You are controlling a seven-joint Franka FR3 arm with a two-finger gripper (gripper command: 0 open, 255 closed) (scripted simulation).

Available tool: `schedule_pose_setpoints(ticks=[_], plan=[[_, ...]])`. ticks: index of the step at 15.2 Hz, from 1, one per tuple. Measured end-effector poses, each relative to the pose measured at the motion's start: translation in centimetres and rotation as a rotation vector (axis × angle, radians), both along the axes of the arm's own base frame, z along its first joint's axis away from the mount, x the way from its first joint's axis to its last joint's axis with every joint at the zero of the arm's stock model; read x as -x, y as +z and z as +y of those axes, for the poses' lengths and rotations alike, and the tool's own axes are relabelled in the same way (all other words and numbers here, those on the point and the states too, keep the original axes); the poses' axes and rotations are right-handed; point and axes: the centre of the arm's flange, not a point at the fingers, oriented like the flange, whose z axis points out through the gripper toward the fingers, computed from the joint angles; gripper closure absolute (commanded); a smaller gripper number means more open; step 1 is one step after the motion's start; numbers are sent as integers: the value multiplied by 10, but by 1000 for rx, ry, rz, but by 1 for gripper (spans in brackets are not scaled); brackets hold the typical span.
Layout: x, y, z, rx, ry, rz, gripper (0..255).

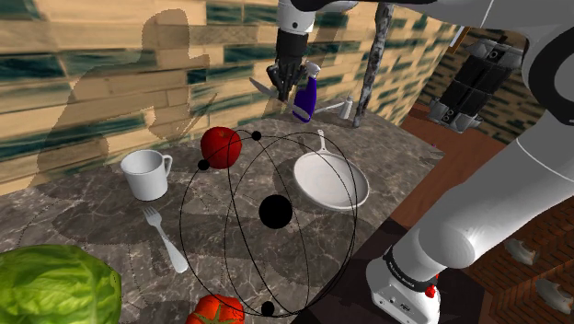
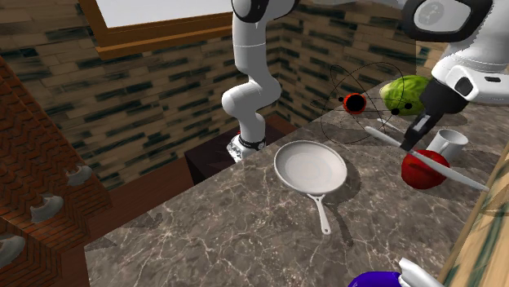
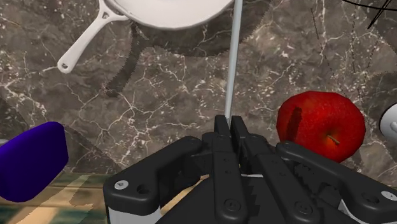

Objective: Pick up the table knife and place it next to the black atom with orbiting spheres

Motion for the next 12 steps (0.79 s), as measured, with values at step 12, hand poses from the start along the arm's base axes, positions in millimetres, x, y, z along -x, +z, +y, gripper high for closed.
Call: schedule_pose_setpoints(ticks=[12], plan=[[-2,-65,0,0,0,0,255]])
